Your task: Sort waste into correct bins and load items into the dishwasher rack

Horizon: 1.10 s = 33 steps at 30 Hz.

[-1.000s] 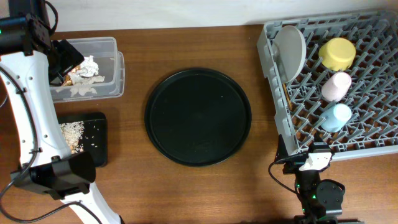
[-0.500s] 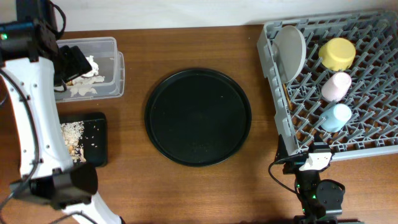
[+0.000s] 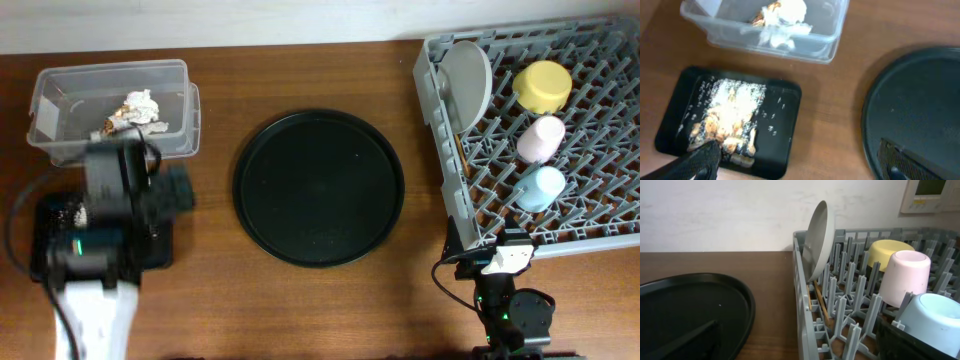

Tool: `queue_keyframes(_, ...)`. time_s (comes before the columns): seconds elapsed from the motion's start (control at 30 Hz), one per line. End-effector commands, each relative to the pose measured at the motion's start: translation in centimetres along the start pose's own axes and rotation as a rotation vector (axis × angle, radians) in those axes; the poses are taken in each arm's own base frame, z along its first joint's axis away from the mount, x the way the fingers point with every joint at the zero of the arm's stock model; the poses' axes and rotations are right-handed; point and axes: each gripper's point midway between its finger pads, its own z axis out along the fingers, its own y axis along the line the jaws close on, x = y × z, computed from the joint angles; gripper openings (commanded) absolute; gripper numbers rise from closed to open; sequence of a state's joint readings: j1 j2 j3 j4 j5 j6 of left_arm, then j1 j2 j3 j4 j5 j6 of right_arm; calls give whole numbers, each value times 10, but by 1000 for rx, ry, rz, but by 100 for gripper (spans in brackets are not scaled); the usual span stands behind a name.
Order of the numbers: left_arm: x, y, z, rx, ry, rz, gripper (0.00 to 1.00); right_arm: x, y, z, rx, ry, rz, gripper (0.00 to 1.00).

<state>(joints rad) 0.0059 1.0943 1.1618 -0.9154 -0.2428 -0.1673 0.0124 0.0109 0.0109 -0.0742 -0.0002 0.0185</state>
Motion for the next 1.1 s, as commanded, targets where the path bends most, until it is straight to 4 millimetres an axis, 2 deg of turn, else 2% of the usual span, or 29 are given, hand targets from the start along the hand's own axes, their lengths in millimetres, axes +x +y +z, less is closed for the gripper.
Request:
queue_keyframes(0.0,35,-12,-3,116,-91,92,99,2,-1,0,5,3,1,98)
queue_keyframes(0.23,83,-12,5,162,-214,77,99,2,-1,0,5,3,1,99)
queue_keyframes(0.47,88,-17,8,206,-385,50,99,2,-1,0,5,3,1,98)
queue_keyframes(0.83,107,-41,20,352,-541,59,99,2,-1,0,5,3,1,98)
queue_keyframes(1.07,110,-52,22,407,-646,68,99,2,-1,0,5,3,1,98)
